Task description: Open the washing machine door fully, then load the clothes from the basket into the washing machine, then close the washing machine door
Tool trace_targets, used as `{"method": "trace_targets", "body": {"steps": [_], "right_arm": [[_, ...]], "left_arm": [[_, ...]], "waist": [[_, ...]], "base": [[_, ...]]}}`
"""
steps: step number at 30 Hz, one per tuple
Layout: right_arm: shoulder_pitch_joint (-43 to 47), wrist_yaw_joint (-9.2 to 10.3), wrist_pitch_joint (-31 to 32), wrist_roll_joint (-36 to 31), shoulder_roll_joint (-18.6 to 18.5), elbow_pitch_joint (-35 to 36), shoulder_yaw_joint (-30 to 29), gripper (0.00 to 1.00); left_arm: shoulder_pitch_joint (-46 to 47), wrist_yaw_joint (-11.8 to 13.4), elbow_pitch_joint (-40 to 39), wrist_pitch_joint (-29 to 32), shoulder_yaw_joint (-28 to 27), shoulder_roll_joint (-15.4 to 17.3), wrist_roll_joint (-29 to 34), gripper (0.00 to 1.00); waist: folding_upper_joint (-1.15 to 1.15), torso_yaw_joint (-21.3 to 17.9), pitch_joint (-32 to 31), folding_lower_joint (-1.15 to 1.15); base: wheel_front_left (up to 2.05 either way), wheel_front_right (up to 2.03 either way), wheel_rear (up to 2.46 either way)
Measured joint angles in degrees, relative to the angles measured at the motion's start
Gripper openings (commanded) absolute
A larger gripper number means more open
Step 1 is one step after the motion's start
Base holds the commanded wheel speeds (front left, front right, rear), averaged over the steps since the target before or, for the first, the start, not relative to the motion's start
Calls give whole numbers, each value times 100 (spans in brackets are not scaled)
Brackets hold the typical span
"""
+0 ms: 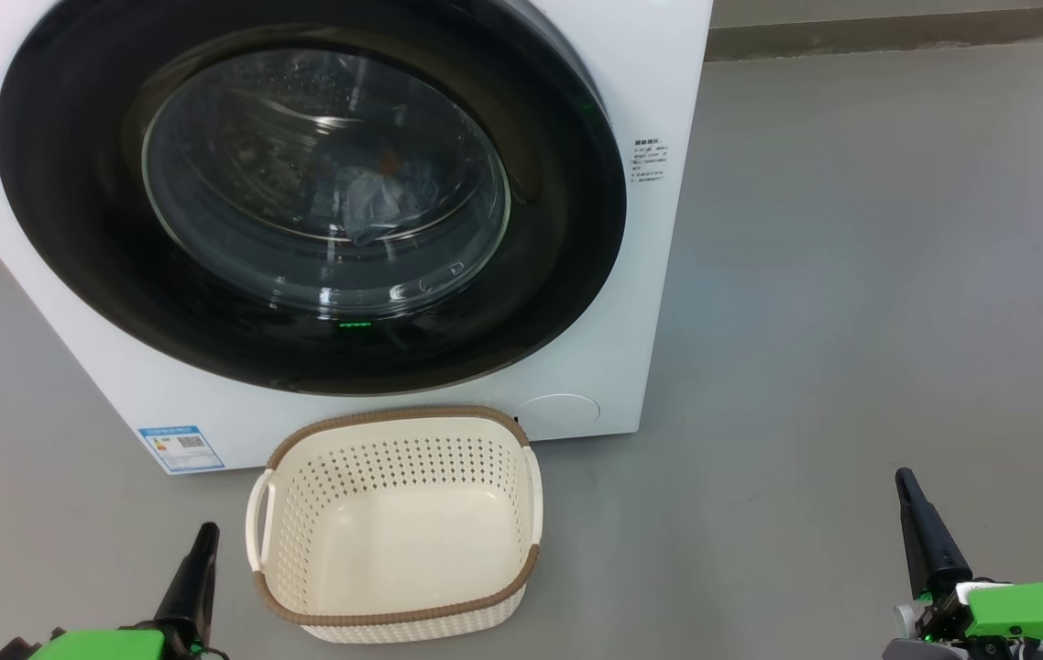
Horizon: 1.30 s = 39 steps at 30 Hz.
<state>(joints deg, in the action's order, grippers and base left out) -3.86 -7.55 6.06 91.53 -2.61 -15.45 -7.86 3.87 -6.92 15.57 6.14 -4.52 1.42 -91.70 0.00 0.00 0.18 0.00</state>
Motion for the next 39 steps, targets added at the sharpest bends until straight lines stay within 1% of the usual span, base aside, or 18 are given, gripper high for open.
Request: {"method": "trace_targets", "body": {"steps": [39], "right_arm": [[0, 0, 0, 0, 0, 0, 0, 0]], "left_arm": [[0, 0, -1, 0, -1, 0, 1, 0]], "waist": [[0, 0, 0, 0]], "base": [[0, 0, 0]]}}
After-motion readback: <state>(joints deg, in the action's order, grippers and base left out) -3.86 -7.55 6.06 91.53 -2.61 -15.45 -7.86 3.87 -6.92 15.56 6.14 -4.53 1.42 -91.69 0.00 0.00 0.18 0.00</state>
